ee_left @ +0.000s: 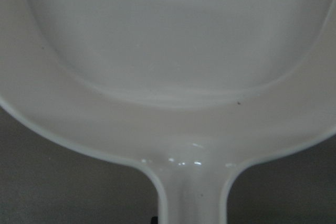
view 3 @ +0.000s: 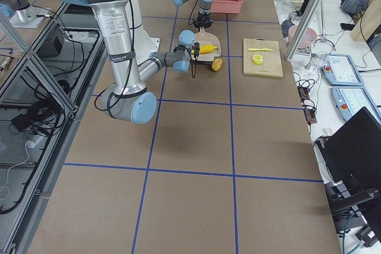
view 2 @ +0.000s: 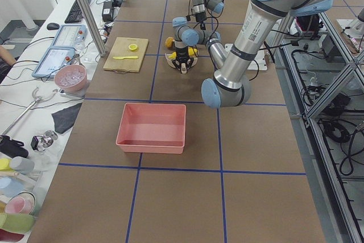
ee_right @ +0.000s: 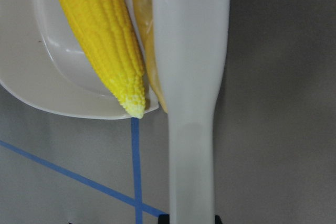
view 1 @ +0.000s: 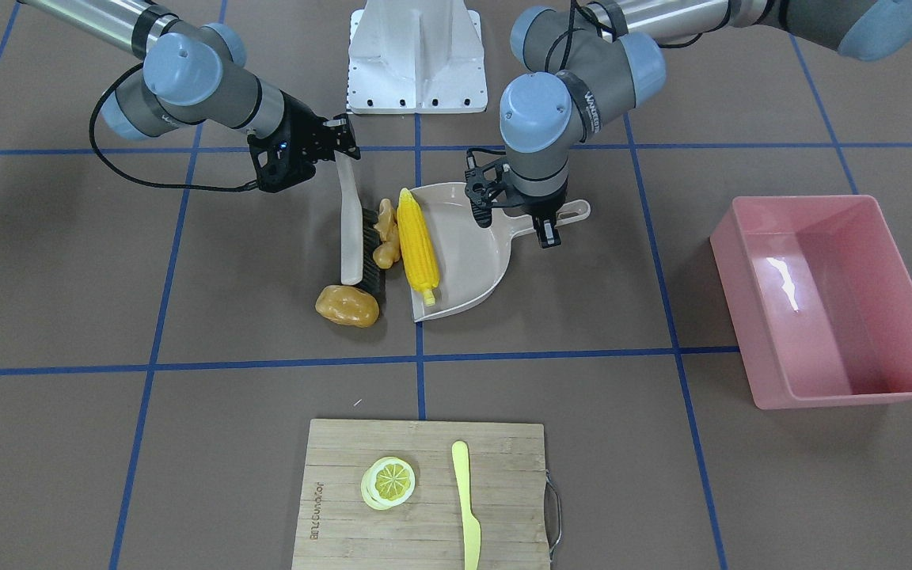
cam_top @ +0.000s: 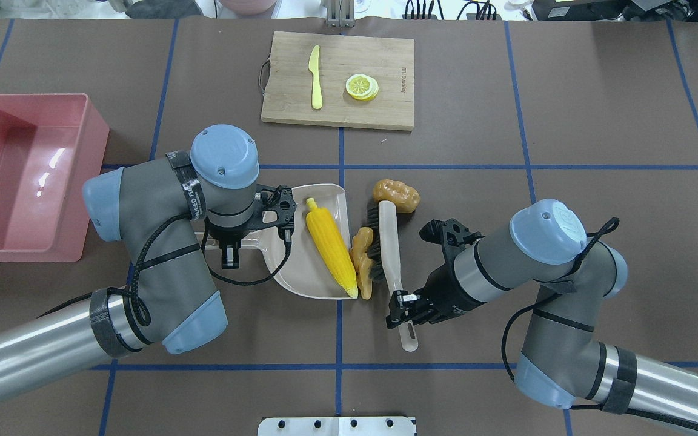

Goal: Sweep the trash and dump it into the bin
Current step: 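Sweep the corn and ginger into the dustpan with the right gripper's brush, then lift the brush back behind the potato with the right gripper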

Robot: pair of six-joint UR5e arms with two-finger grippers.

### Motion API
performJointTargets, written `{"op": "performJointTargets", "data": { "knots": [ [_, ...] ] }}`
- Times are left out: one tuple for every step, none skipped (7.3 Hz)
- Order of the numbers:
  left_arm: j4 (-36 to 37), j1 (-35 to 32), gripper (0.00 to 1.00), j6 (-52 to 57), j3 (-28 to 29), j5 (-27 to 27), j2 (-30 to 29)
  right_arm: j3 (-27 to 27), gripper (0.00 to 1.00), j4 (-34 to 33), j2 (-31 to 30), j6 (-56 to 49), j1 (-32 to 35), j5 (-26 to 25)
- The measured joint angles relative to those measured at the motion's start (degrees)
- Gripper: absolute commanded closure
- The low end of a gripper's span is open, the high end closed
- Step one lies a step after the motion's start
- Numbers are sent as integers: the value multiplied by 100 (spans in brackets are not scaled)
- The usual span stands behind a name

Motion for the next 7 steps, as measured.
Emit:
{"op": "performJointTargets", "data": {
  "knots": [
    [-1, 0, 100, 2, 2, 0, 0, 0, 100, -64, 92, 3, -70, -78],
    [-1, 0, 100, 6, 4, 0, -1, 1, 100, -188, 212, 6, -109, -129],
    [-1, 0, 100, 8, 4, 0, -1, 5, 100, -338, 347, 9, -130, -167],
    [-1, 0, 100, 8, 4, 0, -1, 5, 100, -440, 452, 43, -154, -188],
    [-1, 0, 100, 9, 5, 0, -1, 4, 100, -500, 542, 127, -188, -205],
    [-1, 0, 100, 9, 5, 0, -1, 1, 100, -579, 644, 210, -218, -226],
    [-1, 0, 100, 9, 5, 0, -1, 5, 100, -733, 767, 246, -234, -244]
  ]
}}
